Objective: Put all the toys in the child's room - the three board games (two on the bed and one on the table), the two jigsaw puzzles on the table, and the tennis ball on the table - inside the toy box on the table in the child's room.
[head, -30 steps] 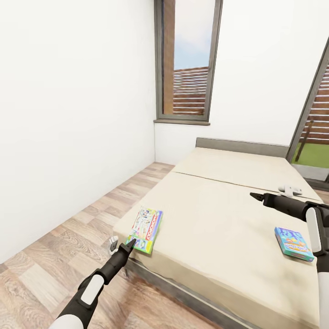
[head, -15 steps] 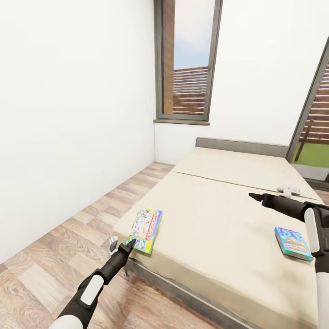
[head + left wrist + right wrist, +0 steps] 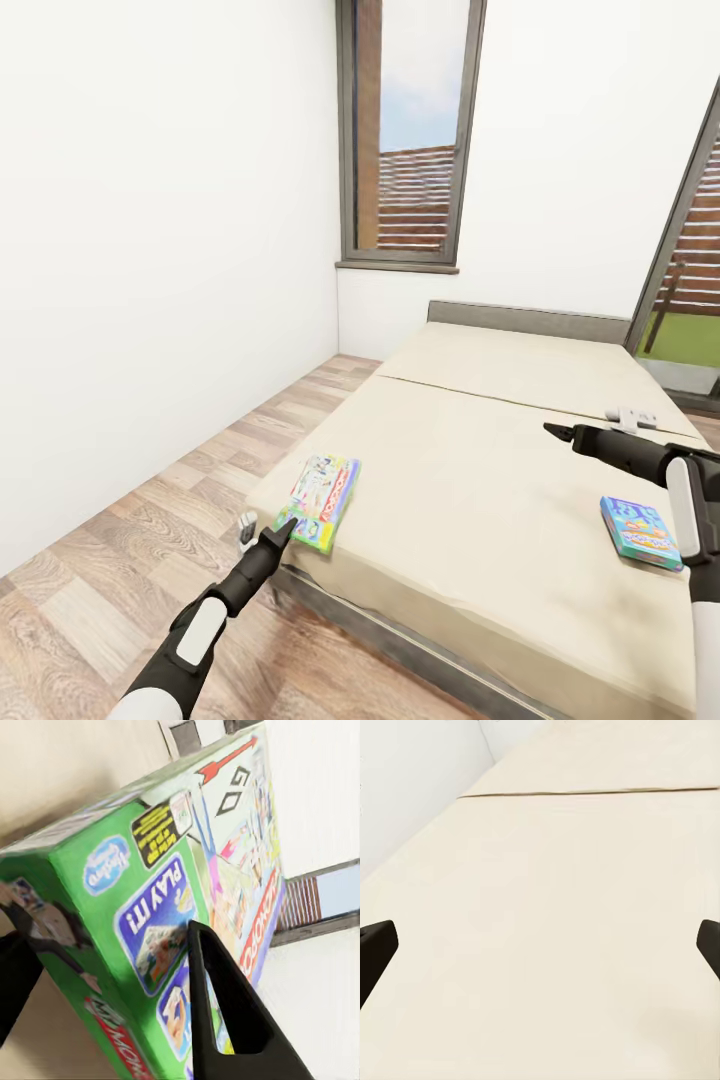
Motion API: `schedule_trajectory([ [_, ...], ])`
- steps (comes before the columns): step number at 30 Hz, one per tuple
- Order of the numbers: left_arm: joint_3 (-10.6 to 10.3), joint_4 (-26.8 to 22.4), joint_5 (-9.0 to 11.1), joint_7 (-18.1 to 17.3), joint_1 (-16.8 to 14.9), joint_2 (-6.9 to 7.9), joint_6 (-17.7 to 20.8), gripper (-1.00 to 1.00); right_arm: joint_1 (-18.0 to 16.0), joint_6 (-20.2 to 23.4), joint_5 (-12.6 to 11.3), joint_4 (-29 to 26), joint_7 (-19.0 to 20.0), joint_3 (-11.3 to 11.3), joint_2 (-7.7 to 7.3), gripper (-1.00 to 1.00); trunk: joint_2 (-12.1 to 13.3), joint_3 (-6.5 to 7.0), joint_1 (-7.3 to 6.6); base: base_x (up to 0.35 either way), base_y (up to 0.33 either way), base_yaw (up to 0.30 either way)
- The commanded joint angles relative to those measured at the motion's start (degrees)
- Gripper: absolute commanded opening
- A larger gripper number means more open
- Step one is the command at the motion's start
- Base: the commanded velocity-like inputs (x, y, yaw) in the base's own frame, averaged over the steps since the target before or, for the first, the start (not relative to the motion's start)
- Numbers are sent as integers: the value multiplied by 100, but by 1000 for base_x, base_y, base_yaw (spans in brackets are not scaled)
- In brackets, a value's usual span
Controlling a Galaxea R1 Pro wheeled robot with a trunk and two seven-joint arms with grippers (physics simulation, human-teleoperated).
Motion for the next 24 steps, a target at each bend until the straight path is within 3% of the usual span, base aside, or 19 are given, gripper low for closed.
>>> schedule_trajectory([
  [1, 21, -24, 6, -60, 5, -6, 49, -100, 6, 42, -49, -22, -12, 0, 0, 100, -2, -6, -1, 0, 0, 0],
  [8, -8, -108, 5, -197, 45, -8, 52, -100, 36, 44, -49, -104, -12, 166, 2, 100, -2, -6, -1, 0, 0, 0],
  [20, -19, -297, 5, -256, 110, -9, 73, -100, 70, 44, -49, -177, -12, 262, 2, 100, -2, -6, -1, 0, 0, 0],
  [21, -196, -802, -1, -330, 284, -8, 198, -100, 117, 44, -49, -223, -12, 279, 2, 100, -2, -6, -1, 0, 0, 0],
  [24, -316, -945, -2, -352, 327, -5, 287, -100, 117, 44, -49, -224, -12, 277, 2, 100, -2, -6, -1, 0, 0, 0],
])
